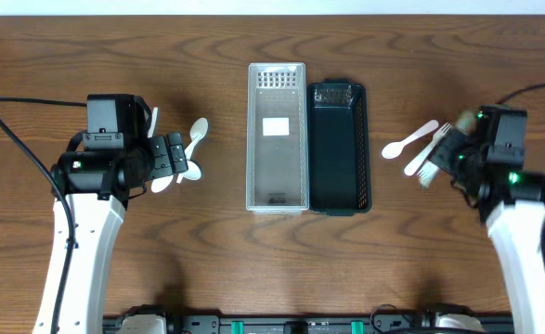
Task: Pack container
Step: 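Grasp the light-blue fork with right gripper and drop it in green tray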
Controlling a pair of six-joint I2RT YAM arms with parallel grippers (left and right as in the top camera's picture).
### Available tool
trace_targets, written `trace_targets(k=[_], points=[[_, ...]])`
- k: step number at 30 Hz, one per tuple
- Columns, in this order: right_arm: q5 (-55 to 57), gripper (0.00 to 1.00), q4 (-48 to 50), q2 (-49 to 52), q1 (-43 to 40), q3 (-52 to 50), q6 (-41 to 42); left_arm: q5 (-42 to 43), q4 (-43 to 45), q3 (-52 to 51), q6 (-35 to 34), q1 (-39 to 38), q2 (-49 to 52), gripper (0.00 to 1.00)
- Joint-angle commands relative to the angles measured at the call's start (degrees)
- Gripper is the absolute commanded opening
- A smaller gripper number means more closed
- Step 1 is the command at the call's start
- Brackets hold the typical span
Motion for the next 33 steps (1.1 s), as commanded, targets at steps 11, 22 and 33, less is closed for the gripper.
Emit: trace_targets(k=[11,22,33], points=[[-5.64,0.01,20.35,10.05,20.04,0.55,-13.73,-0.24,-0.17,1.14,-0.52,0.26,0.02,0.98],[-6.47,0.01,23.52,31.58,23.52,0.55,-6.4,-0.24,-0.17,1.14,-0.5,0.26,0.02,0.98],[0.04,0.59,20.59,18.93,23.78,1.31,-6.25,-0.24,-0.17,1.14,-0.52,0.26,0.02,0.98]])
